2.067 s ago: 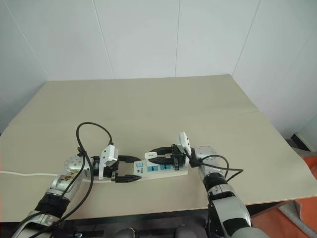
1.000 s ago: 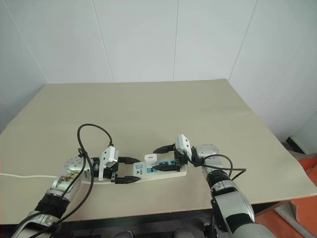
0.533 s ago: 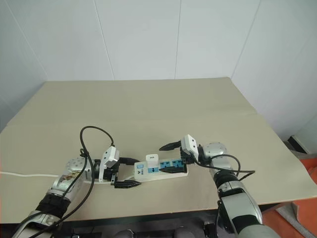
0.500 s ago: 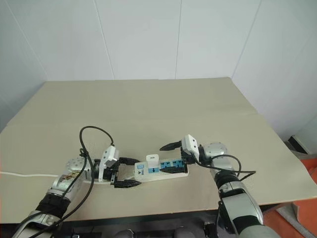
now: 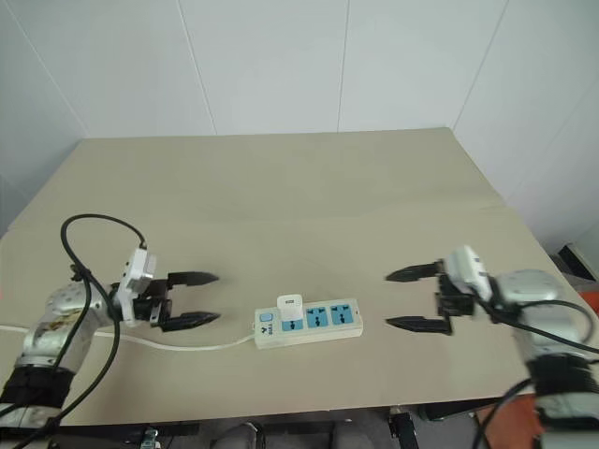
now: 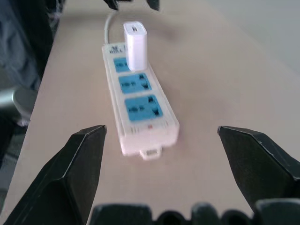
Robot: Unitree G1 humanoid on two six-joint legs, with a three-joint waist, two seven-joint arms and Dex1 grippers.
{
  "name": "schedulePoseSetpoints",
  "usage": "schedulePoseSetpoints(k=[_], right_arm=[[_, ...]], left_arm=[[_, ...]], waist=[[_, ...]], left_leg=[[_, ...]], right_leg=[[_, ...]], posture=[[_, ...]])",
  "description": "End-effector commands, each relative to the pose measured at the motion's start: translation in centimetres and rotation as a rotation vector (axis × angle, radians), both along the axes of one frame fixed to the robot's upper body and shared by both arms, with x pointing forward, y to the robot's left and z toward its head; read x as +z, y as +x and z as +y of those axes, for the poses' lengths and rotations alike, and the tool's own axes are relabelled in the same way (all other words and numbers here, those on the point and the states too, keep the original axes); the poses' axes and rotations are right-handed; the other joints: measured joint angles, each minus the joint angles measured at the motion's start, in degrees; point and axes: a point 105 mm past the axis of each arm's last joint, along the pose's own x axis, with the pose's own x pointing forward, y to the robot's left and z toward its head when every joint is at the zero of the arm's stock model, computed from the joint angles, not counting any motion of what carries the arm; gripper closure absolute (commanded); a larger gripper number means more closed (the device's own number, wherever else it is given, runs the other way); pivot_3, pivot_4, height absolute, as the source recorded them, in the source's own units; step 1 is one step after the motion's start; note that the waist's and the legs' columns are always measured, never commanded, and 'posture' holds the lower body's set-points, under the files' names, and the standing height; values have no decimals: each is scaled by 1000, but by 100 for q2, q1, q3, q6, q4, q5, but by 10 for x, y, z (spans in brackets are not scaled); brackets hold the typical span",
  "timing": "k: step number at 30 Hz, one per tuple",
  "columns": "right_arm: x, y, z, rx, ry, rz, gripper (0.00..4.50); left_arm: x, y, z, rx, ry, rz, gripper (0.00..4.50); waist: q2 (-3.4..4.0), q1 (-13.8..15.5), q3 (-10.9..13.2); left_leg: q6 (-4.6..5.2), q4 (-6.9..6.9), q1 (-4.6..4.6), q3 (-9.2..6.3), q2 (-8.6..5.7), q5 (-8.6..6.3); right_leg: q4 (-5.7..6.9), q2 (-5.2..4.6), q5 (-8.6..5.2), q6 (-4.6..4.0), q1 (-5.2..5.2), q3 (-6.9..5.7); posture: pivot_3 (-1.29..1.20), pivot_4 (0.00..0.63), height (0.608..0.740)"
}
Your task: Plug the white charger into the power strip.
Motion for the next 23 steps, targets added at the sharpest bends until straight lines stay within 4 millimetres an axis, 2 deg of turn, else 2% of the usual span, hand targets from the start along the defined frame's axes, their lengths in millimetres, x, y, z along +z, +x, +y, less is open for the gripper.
schedulePoseSetpoints(k=[1,5,15,23], right_arm=[[18,-12,-19,-4,-76,-42,0],[20,-17,-34,-56,-167,-59,0],[21,-13,-42,-118,-222,-133,0],[19,-21,-45,-135,-230,-108,0]], left_arm=[[0,0,18,46,88,-49,23],[-13,-1,25,58,178,-56,23],[-3,9,10,15,120,-89,23],[-2,16,1,-8,103,-100,23]], waist=[[-1,9,7],[-2,43,15],[-8,67,18],[-8,83,18]], left_leg=[[0,0,2,1,0,0],[-5,0,17,12,0,3],[-14,3,25,19,0,9],[-14,6,22,22,-2,9]], right_leg=[[1,0,0,0,0,1],[1,1,-12,19,5,14],[9,4,-8,25,8,22],[10,3,1,10,10,25]], posture=[[0,150,740],[0,150,740],[0,150,740],[0,150,740]])
